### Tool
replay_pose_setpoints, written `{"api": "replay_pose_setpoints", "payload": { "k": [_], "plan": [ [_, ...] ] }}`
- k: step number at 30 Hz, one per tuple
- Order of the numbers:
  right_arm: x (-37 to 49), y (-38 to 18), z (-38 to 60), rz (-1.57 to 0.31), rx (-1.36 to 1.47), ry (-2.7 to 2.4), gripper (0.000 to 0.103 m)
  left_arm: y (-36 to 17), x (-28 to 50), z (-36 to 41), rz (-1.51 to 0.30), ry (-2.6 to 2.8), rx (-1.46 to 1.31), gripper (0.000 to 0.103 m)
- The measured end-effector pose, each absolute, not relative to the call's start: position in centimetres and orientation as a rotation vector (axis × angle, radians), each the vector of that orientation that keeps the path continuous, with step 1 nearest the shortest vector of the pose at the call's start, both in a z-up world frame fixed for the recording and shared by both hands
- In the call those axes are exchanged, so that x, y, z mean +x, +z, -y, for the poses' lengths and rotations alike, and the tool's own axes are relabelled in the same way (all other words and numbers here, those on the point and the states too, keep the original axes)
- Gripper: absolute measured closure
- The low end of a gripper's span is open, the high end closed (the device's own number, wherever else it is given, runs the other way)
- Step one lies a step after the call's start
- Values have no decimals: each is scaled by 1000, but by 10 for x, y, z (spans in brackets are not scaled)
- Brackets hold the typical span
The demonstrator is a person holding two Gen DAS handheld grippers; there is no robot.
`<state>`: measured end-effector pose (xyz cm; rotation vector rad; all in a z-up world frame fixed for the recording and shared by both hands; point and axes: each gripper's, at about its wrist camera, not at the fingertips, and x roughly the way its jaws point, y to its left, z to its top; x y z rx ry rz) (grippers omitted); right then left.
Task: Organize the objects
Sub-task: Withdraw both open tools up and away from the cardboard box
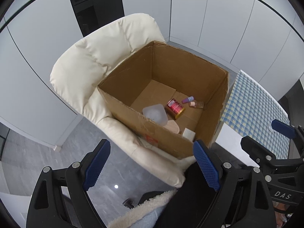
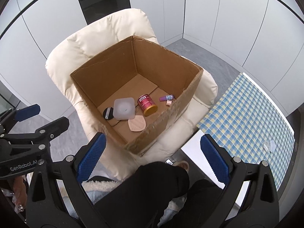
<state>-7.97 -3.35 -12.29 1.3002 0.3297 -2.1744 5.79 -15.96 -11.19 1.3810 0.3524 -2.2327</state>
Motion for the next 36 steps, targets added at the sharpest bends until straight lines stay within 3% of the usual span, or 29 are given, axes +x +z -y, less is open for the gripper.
{"api": "replay_pose_setpoints", "payload": {
  "k": [16, 36],
  "plan": [
    [-20, -107, -14, -282, 1317, -2225, 2, -110, 96, 123, -357, -2296, 1394, 14],
    [34, -130, -65, -202, 1424, -2229, 2, -126, 136, 83, -385, -2321, 1429, 14]
  ]
}}
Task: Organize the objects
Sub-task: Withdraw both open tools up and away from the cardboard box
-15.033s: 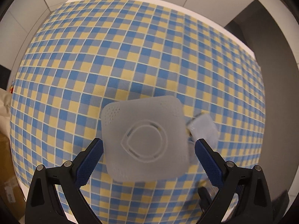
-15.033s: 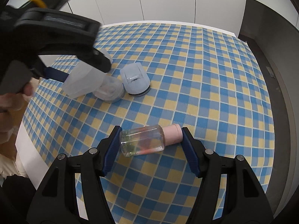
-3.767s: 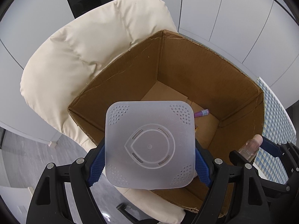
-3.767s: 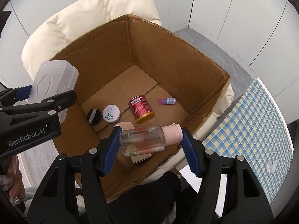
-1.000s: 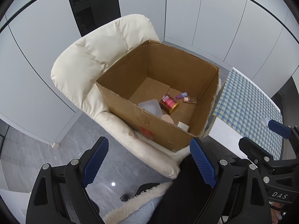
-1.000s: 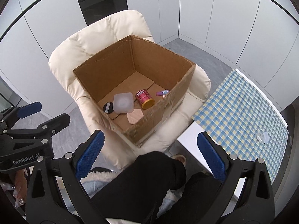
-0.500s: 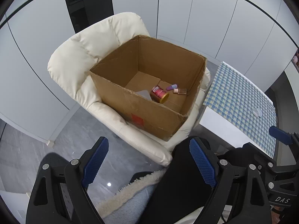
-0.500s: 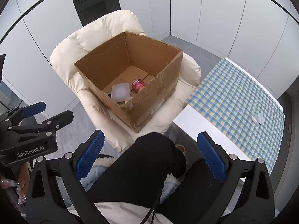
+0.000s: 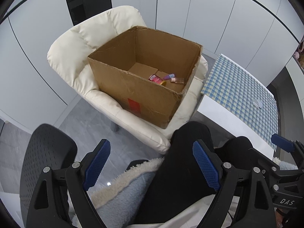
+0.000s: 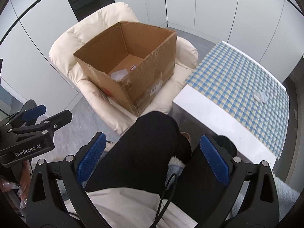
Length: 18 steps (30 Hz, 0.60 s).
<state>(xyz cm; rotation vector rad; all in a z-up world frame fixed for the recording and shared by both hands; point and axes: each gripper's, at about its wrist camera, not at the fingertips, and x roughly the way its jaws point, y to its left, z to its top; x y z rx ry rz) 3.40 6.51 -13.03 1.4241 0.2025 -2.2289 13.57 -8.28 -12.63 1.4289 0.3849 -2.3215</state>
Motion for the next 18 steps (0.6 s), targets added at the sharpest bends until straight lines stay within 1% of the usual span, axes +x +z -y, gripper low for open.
{"api": "replay_pose_setpoints", "payload": {
  "k": [18],
  "plan": [
    [51, -130, -84, -154, 1421, -2235, 2, -125, 141, 52, -375, -2359, 1445, 14]
  ]
}}
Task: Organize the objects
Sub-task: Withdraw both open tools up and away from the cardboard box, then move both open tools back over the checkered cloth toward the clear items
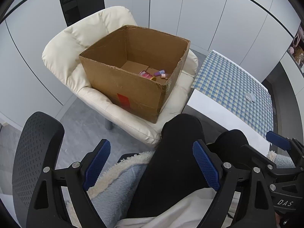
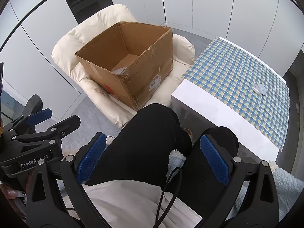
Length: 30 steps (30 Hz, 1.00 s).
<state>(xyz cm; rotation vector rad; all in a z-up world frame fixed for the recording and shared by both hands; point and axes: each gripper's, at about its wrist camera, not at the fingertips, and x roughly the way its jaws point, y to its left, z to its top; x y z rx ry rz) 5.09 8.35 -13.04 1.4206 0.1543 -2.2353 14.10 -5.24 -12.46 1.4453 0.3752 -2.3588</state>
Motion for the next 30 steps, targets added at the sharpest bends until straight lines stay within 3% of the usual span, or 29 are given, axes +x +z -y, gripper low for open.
{"api": "replay_pose_setpoints", "payload": {
  "k": [20, 30],
  "plan": [
    [46, -127, -101, -110, 1422, -2302, 2, -119, 117, 31, -297, -2441, 1459, 14],
    [39, -131, -135, -30, 1460, -2367, 2, -120, 94, -7, -167, -2526, 1498, 14]
  ]
}}
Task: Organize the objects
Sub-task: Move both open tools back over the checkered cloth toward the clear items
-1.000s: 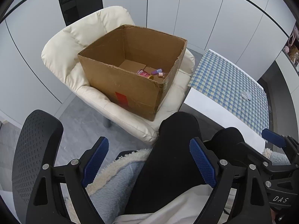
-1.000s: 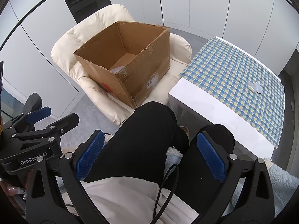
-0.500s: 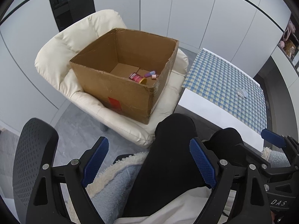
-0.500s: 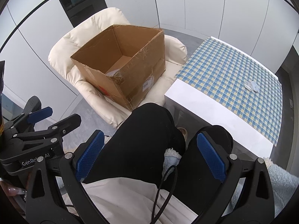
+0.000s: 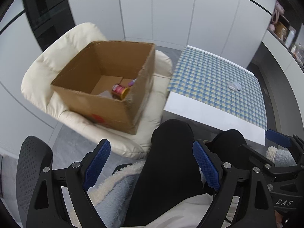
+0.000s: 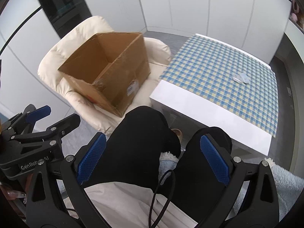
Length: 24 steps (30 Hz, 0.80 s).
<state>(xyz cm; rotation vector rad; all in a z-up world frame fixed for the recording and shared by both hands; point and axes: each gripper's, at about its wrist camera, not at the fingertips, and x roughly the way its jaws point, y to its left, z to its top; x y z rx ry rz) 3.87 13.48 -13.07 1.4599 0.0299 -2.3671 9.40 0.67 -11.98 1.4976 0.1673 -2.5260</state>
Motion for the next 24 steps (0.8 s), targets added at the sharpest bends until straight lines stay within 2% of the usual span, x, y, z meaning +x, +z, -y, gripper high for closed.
{"api": "replay_pose_setpoints", "payload": {
  "k": [12, 24],
  "plan": [
    [36, -135, -200, 115, 1520, -2470, 2, -118, 64, -61, -64, -2627, 1549, 14],
    [40, -146, -261, 275, 1594, -2558, 2, -108, 31, -86, -94, -2727, 1506, 14]
  ]
}}
